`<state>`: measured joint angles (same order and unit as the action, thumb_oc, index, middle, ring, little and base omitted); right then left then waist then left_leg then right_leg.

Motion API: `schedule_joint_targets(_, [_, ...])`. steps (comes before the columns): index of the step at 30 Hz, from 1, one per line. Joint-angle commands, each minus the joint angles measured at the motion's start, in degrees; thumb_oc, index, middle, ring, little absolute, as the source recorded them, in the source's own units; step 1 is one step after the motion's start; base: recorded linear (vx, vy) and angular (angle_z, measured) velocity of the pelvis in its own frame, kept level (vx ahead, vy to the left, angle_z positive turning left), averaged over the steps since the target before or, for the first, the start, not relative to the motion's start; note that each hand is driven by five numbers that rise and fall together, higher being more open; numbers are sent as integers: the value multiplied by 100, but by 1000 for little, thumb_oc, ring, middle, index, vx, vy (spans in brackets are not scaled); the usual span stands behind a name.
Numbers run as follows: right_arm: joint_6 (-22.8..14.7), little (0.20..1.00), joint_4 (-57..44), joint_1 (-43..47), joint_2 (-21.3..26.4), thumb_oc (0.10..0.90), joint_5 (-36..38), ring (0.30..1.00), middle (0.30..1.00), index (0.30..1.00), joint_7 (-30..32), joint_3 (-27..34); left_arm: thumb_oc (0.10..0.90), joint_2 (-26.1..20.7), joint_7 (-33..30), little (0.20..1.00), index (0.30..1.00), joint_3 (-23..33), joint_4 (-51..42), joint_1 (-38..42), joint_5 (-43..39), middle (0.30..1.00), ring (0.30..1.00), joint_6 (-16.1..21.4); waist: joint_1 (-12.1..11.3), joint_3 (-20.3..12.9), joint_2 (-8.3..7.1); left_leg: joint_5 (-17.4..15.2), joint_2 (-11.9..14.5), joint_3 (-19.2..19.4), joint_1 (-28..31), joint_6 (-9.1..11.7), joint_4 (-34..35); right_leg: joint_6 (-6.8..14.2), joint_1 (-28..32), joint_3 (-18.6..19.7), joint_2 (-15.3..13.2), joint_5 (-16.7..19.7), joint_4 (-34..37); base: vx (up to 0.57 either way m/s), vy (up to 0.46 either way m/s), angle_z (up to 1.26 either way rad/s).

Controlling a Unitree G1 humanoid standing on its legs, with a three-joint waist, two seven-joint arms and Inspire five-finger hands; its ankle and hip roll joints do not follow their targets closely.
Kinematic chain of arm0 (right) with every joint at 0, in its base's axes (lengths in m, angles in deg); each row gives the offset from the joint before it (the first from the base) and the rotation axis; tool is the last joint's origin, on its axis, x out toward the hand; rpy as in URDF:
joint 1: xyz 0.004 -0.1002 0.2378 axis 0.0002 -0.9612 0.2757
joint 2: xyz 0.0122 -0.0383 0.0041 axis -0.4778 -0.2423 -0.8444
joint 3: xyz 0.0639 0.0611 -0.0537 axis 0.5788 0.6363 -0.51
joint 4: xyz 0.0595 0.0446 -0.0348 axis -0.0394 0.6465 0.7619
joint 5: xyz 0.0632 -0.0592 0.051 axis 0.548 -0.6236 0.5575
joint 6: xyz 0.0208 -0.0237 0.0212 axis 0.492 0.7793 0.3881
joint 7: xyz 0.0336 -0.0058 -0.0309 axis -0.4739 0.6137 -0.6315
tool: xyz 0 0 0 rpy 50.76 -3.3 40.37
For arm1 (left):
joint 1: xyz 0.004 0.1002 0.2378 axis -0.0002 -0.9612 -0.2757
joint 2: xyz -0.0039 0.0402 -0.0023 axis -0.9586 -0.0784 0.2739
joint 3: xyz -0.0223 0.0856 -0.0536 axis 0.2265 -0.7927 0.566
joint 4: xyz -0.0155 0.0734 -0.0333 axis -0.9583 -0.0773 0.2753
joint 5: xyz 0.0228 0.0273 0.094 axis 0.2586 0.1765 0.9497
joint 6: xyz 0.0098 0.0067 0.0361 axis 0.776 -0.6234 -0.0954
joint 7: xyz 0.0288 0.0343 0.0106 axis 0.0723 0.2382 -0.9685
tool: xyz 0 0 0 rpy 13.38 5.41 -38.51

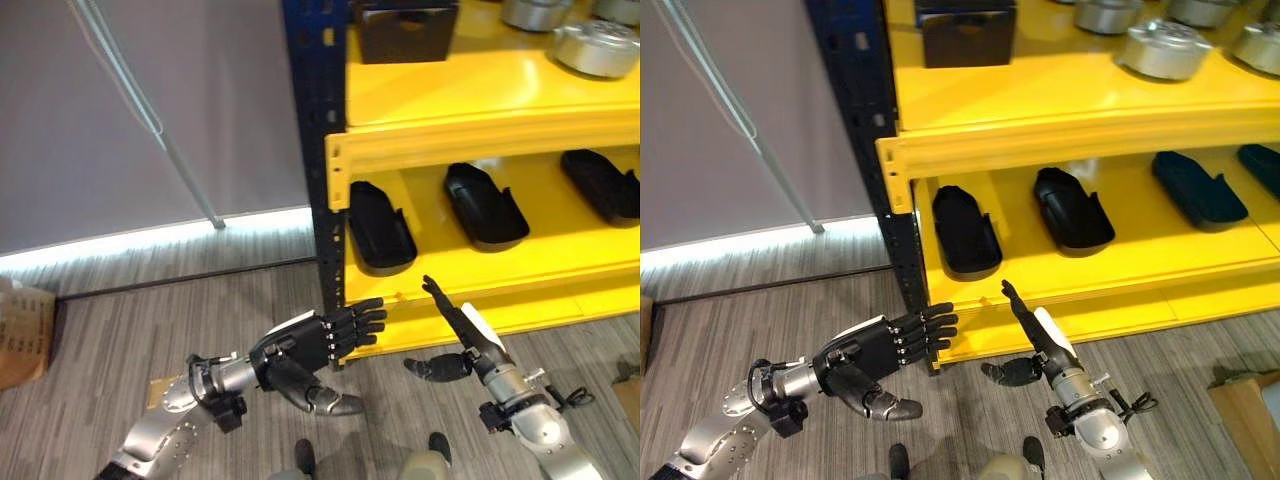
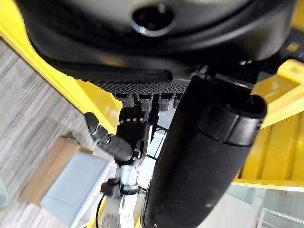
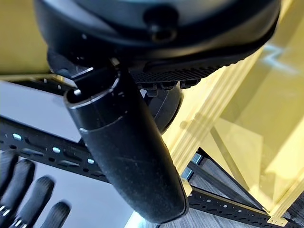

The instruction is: Move parts from the plastic box to the shelf.

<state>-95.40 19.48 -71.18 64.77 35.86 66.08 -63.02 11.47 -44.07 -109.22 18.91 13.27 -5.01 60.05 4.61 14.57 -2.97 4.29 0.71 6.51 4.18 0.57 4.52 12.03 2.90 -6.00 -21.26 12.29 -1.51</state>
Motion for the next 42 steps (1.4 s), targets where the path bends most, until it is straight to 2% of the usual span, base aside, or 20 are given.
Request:
schedule_joint_targets(1, [-16, 1000, -199, 790, 389, 900, -108, 1000, 1000, 1000, 486, 10, 900, 494, 471, 1000, 1000, 219, -594, 171, -36, 1000, 1000, 253, 117, -349, 287, -491, 623, 857, 402, 82, -50, -8, -248, -373, 631, -997, -690, -30, 25, -20])
schedule_joint_targets(2, [68, 1000, -207, 849, 372, 900, -117, 1000, 1000, 1000, 534, -26, 900, 529, 490, 1000, 1000, 182, -591, 200, 52, 1000, 1000, 240, 102, -350, 284, -481, 641, 900, 405, 43, -31, -75, -268, -405, 797, -1187, -804, -16, -3, -41])
schedule_joint_targets(3, [69, 1000, -182, 810, 372, 900, -233, 1000, 1000, 1000, 564, 10, 900, 587, 518, 1000, 1000, 91, -611, 294, 184, 1000, 1000, 200, 142, -371, 268, -483, 617, 803, 375, 13, -28, -208, -239, -250, 1025, -1354, -701, 2, -26, -57])
schedule_joint_targets(6, [27, 1000, -157, 627, 451, 900, -698, 1000, 1000, 1000, 543, 78, 900, 527, 361, 1000, 1000, -161, -674, 596, 265, 1000, 1000, 250, 265, -429, 239, -485, 558, 573, 289, 41, -39, -310, -125, 120, 1177, -1318, -355, 19, -54, -4])
schedule_joint_targets(11, [170, 1000, -542, 764, 945, 900, -1775, 1000, 1000, 1000, 160, -91, 900, 434, 138, 1000, 1000, -220, -696, 772, -78, 1000, 1000, 292, 256, -495, 233, -457, 584, 610, 308, 166, -25, -335, 126, 117, 1196, -1155, 176, 37, -50, 5])
schedule_joint_targets(12, [241, 1000, -720, 766, 1164, 900, -1830, 1000, 1000, 1000, -2, -117, 900, 395, 80, 1000, 1000, -171, -714, 704, -141, 1000, 1000, 319, 249, -511, 228, -444, 606, 640, 328, 200, -14, -343, 170, 105, 1197, -1109, 278, 48, -48, -12])
schedule_joint_targets(14, [292, 1000, -730, 762, 1296, 900, -2057, 1000, 1000, 1000, -47, -161, 900, 365, 12, 1000, 1000, -119, -759, 575, -210, 1000, 1000, 333, 225, -525, 215, -455, 615, 657, 346, 223, -16, -351, 218, 73, 1204, -1113, 319, 49, -55, -13])
schedule_joint_targets(15, [126, 1000, -671, 775, 1498, 900, -2217, 1000, 1000, 1000, -125, -154, 900, 319, -70, 1000, 1000, -33, -761, 434, -217, 1000, 1000, 452, 190, -530, 202, -456, 619, 656, 359, 223, -16, -370, 262, 14, 1217, -1127, 338, 42, -51, -10])
schedule_joint_targets(25, [-288, 1000, -822, 639, 2082, 900, -2408, 1000, 1000, 1000, -618, -96, 900, 108, -19, 1000, 1000, 403, -836, -167, -412, 1000, 1000, 675, -22, -470, 145, -427, 652, 598, 352, 260, -24, -395, 372, -207, 1209, -1055, 553, 1, -17, 1])
schedule_joint_targets(34, [-345, 1000, -280, 1163, 2027, 900, -2636, 1000, 1000, 1000, -572, -745, 900, 8, 164, 1000, 1000, 300, -772, -177, -494, 1000, 1000, 584, -227, -472, 153, -397, 662, 433, 330, 263, -26, -402, 441, -384, 1186, -1141, 469, 5, -17, 10])
schedule_joint_targets(37, [-517, 1000, -27, 1366, 1944, 900, -2841, 1000, 1000, 1000, -270, -975, 900, 19, 145, 1000, 1000, 276, -739, -212, -532, 1000, 1000, 594, -321, -462, 171, -389, 658, 387, 318, 262, -26, -411, 468, -444, 1182, -1163, 468, 5, -3, 13])
schedule_joint_targets(42, [-585, 1000, 379, 1583, 1752, 900, -3083, 1000, 1000, 1000, 10, -1198, 900, 105, 225, 1000, 1000, 389, -646, -318, -665, 1000, 1000, 561, -442, -475, 206, -380, 646, 322, 318, 273, -5, -424, 525, -530, 1178, -1174, 504, 5, 2, 7])
